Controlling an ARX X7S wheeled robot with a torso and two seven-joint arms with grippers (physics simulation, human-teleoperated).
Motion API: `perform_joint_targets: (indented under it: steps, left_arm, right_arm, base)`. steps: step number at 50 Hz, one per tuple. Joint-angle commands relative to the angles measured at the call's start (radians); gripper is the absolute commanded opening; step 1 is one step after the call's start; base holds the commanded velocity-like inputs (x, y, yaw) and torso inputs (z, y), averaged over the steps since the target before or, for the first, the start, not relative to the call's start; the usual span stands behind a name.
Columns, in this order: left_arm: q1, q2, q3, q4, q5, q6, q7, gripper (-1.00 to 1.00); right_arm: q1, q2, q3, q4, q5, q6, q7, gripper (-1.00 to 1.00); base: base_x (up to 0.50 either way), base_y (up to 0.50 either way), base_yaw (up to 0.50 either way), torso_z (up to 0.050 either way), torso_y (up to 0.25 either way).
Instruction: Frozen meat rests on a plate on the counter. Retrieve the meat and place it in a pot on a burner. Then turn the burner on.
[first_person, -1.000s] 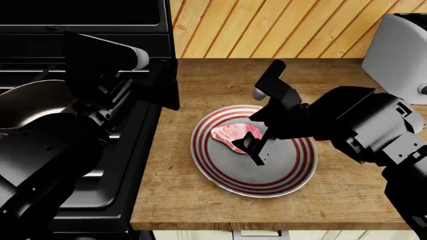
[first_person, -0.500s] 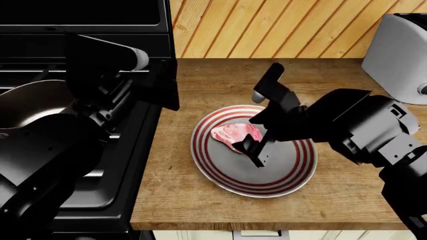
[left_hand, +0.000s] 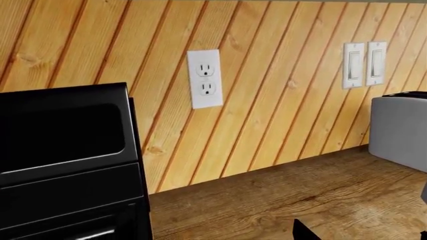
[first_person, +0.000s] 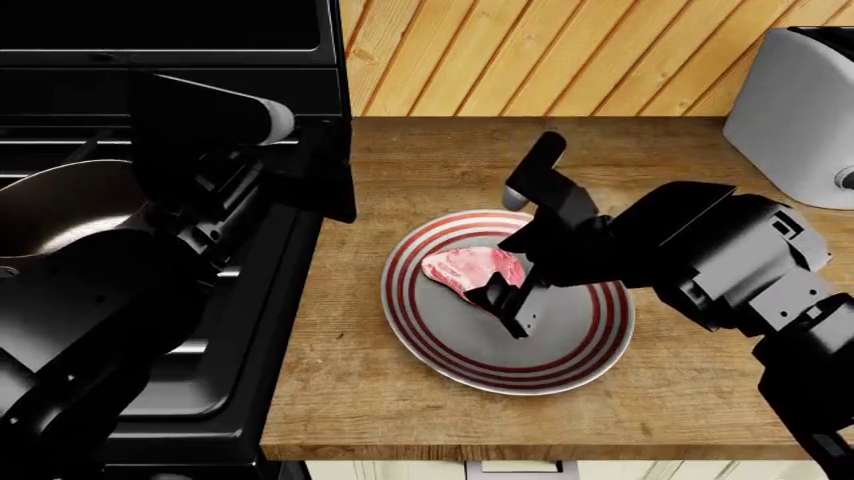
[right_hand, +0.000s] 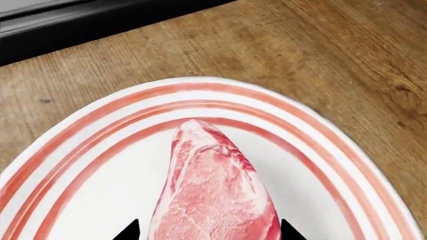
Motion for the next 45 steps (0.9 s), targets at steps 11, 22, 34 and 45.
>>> perform_joint_targets:
  steps: [11, 22, 34, 45]
  left_arm:
    - [-0.001, -0.002, 0.003, 0.0, -0.007, -0.001, -0.009, 1.0]
    - [-0.003, -0.002, 0.003, 0.0, -0.011, -0.001, -0.01, 1.0]
    - [-0.003, -0.001, 0.007, -0.006, -0.013, 0.003, -0.012, 1.0]
    - [-0.003, -0.001, 0.008, -0.006, -0.017, 0.003, -0.016, 1.0]
  right_arm:
    - [-0.006, -0.002, -0.008, 0.014, -0.005, -0.009, -0.003, 1.0]
    - [-0.009, -0.012, -0.012, 0.028, -0.008, -0.015, -0.001, 1.0]
    - [-0.012, -0.013, -0.017, 0.041, -0.012, -0.022, -0.006, 1.0]
    - [-0.013, -0.009, -0.02, 0.04, -0.012, -0.022, -0.008, 1.0]
  base:
    - [0.0, 0.0, 0.0, 0.0, 0.0]
    - [0.0, 0.0, 0.0, 0.0, 0.0]
    - [0.0, 0.0, 0.0, 0.0, 0.0]
    - [0.0, 0.0, 0.0, 0.0, 0.0]
